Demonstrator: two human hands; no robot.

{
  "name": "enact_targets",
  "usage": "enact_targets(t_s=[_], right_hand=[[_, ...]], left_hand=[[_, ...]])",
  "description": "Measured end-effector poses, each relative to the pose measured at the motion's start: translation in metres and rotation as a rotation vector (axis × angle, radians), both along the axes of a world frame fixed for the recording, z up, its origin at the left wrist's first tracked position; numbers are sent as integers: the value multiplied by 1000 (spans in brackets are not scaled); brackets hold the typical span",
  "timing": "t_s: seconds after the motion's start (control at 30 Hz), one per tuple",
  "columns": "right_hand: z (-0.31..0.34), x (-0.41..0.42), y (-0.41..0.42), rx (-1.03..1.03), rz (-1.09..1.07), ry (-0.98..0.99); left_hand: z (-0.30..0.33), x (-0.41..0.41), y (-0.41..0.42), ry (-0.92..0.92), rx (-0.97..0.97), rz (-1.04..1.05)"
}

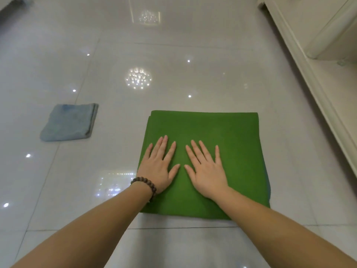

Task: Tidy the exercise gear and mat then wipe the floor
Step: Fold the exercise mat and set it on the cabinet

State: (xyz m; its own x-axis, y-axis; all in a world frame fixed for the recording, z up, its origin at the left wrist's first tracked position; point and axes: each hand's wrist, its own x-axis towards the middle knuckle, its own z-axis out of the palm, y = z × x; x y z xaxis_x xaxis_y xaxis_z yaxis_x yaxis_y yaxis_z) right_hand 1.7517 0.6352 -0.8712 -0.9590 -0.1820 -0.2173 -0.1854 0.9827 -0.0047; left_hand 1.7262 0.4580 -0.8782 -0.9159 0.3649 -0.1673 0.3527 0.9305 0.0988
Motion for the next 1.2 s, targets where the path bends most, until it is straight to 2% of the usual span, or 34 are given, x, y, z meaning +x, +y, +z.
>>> enact_targets(t_s=[0.17, 0.37, 0.53, 0.67, 0.83, 0.97, 1.13, 1.2], right_hand=[[10, -25, 28, 83, 1, 1], [24, -71, 102, 128, -357, 38], [15, -82, 107, 37, -363, -111], [34, -94, 110, -14, -371, -248], [46, -20, 92, -9, -380, -52], [18, 40, 96, 63, -409, -79], [13, 32, 102, 14, -391, -136], [22, 40, 104, 14, -410, -95]], left_hand=[[-2, 1, -6, -20, 32, 79], [-3, -2, -10, -64, 43, 64], [-5, -4, -7, -63, 63, 68], [-3, -4, -6, -65, 27, 72], [-4, -4, -6, -60, 22, 79], [-5, -3, -6, -45, 25, 87], [-7, 1, -7, -20, 87, 102], [-7, 2, -6, -8, 96, 110]])
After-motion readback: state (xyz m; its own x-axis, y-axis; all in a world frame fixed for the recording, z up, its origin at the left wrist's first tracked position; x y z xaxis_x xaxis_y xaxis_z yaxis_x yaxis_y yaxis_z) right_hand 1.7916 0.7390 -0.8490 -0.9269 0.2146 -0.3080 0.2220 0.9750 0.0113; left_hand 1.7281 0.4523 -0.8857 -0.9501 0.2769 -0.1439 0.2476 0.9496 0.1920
